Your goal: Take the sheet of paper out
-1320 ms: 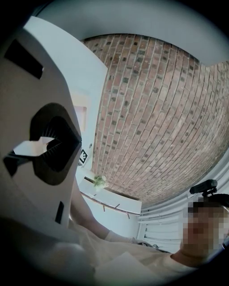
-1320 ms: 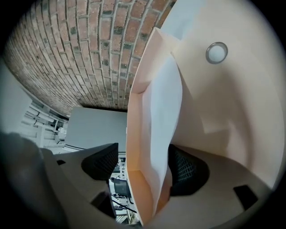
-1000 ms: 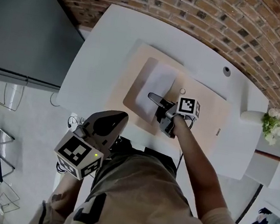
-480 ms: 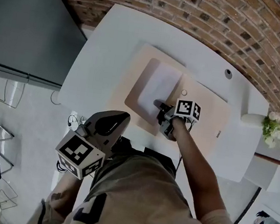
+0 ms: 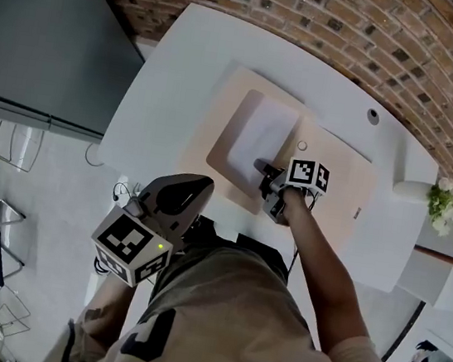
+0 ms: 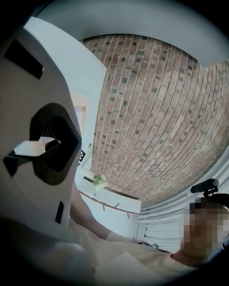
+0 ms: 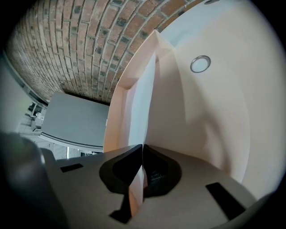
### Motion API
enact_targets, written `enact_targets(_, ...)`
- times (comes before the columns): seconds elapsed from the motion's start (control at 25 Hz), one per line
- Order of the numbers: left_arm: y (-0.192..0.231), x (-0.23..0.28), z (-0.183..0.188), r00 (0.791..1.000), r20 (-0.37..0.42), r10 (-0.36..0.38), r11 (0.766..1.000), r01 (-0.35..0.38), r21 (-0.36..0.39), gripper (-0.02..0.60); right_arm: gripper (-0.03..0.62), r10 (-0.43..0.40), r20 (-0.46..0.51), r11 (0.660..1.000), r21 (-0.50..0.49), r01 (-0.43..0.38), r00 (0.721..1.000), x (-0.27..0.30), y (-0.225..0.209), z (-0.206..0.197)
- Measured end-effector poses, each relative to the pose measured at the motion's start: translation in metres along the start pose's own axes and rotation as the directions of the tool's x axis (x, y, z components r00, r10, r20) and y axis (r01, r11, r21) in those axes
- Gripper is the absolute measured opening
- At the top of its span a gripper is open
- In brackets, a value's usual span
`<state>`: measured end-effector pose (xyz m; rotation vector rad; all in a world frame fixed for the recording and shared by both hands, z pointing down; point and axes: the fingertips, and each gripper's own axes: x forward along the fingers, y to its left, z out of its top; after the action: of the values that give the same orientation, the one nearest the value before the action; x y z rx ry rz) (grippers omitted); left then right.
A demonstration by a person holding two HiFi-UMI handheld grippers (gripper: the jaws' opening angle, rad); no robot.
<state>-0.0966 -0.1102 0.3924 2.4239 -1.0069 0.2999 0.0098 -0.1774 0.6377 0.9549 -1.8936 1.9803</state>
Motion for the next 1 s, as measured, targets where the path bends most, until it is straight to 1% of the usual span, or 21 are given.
enact_targets(0.48, -0.007, -0.006, 0.001, 1.000, 0.015, -0.007, 1.000, 0.007, 0.011, 0.014, 0.025, -0.006, 0.021, 0.999, -0.045, 0.007, 1.000, -0.011, 0.002, -0.001)
enact_targets(1.0, -0.012, -0.011, 0.003, 0.998, 0.035, -0.043, 0.999, 0.042, 0.034, 0.014, 0.025, -0.027, 0.061, 0.998, -0.048, 0.030, 0.998, -0.026, 0.000, -0.004)
